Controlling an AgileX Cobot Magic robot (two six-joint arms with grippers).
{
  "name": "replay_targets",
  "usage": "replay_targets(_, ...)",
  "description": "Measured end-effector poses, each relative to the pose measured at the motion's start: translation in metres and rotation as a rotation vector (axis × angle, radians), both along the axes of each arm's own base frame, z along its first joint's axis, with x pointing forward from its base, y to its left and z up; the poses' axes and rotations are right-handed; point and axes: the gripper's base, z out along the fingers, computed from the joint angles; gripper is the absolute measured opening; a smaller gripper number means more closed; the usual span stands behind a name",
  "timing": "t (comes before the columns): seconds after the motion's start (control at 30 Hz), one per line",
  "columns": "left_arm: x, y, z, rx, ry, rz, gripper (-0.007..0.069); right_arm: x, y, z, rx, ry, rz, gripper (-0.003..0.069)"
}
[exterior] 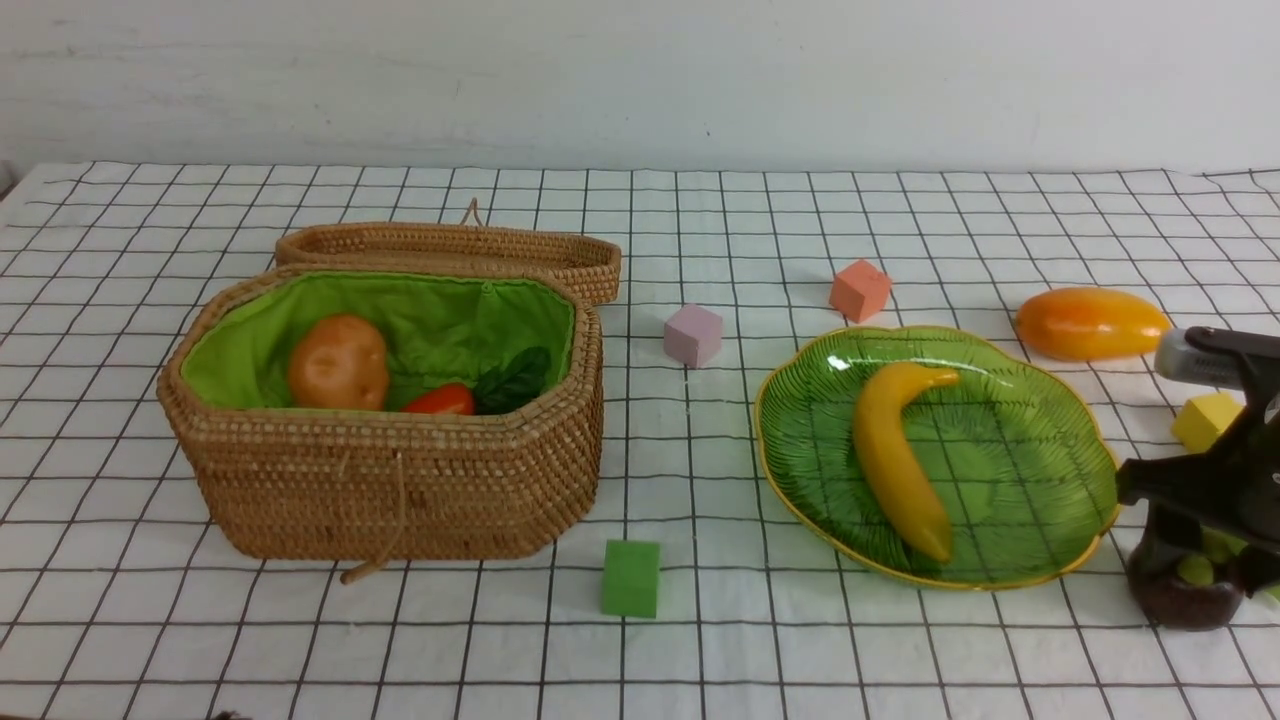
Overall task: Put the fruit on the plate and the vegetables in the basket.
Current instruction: Use the right arm to grab a mangosteen and put it into the right plate
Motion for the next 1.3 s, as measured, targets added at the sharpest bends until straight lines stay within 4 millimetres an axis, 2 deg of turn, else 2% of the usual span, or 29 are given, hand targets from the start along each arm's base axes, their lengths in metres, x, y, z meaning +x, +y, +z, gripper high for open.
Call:
replay_targets(0.2, 0.0, 0.0, 0.0, 0.0, 0.0, 0.0, 0.0026, -0.005, 0.0, 0.008, -0.004, -0.01, 0.003, 0.0494)
replay_targets(0.23, 0.0, 0.0, 0.0, 0.0, 0.0, 0.0, 0.0026, -0.005, 0.0, 0.009, -0.004, -0.01, 0.003, 0.0458)
replay_targets(0.27, 0.0, 0.0, 0.0, 0.0, 0.0, 0.0, 0.0026, -0.006, 0.0, 0.01, -0.005, -0.008, 0.003, 0.0348)
replay_targets(0.3, 0.0, 0.0, 0.0, 0.0, 0.0, 0.0, 0.0026, -0.007, 0.0, 0.011, -0.005, -0.01, 0.003, 0.0331)
replay_targets(0.33, 0.0, 0.0, 0.0, 0.0, 0.0, 0.0, 0.0026, -0.007, 0.0, 0.013, -0.001, -0.011, 0.001, 0.0241)
replay_targets(0.37, 0.0, 0.0, 0.0, 0.0, 0.0, 0.0, 0.0026, -0.009, 0.001, 0.017, 0.009, -0.014, -0.004, 0.0116)
replay_targets(0.4, 0.0, 0.0, 0.0, 0.0, 0.0, 0.0, 0.0026, -0.009, 0.001, 0.018, 0.012, -0.013, -0.006, 0.0106)
replay_targets(0.43, 0.0, 0.0, 0.0, 0.0, 0.0, 0.0, 0.0026, -0.009, 0.002, 0.025, 0.021, -0.028, -0.009, 0.0055)
replay_targets(0.47, 0.0, 0.0, 0.0, -0.002, -0.001, 0.001, 0.0026, -0.009, 0.003, 0.029, 0.027, -0.041, -0.009, 0.0041)
replay_targets(0.6, 0.0, 0.0, 0.001, -0.007, -0.005, 0.005, 0.0026, -0.005, 0.003, 0.042, 0.029, -0.095, 0.006, 0.0025)
replay_targets(0.8, 0.0, 0.0, 0.001, -0.009, -0.006, 0.006, 0.0026, -0.004, 0.001, 0.034, -0.004, -0.055, 0.021, 0.0025)
replay_targets(0.93, 0.0, 0.0, 0.001, -0.006, -0.005, 0.004, 0.0026, -0.007, 0.001, 0.037, -0.003, -0.041, 0.021, 0.0025)
replay_targets(1.03, 0.0, 0.0, 0.001, -0.006, -0.005, 0.004, 0.0026, -0.01, 0.002, 0.045, 0.007, -0.06, 0.017, 0.0025)
replay_targets(1.13, 0.0, 0.0, 0.001, -0.006, -0.005, 0.004, 0.0026, -0.016, 0.006, 0.069, 0.057, -0.14, 0.002, 0.0027)
replay_targets(1.2, 0.0, 0.0, 0.001, -0.007, -0.006, 0.005, 0.0026, -0.017, 0.015, 0.082, 0.12, -0.205, 0.014, 0.0028)
replay_targets(1.23, 0.0, 0.0, 0.001, -0.009, -0.006, 0.006, 0.0026, -0.016, 0.017, 0.084, 0.128, -0.221, 0.024, 0.0028)
replay_targets(1.27, 0.001, 0.0, 0.001, -0.012, -0.009, 0.008, 0.0026, -0.012, 0.03, 0.088, 0.173, -0.277, 0.059, 0.0032)
replay_targets(1.3, 0.001, 0.0, 0.001, -0.013, -0.009, 0.009, 0.0026, -0.011, 0.03, 0.088, 0.177, -0.284, 0.059, 0.0032)
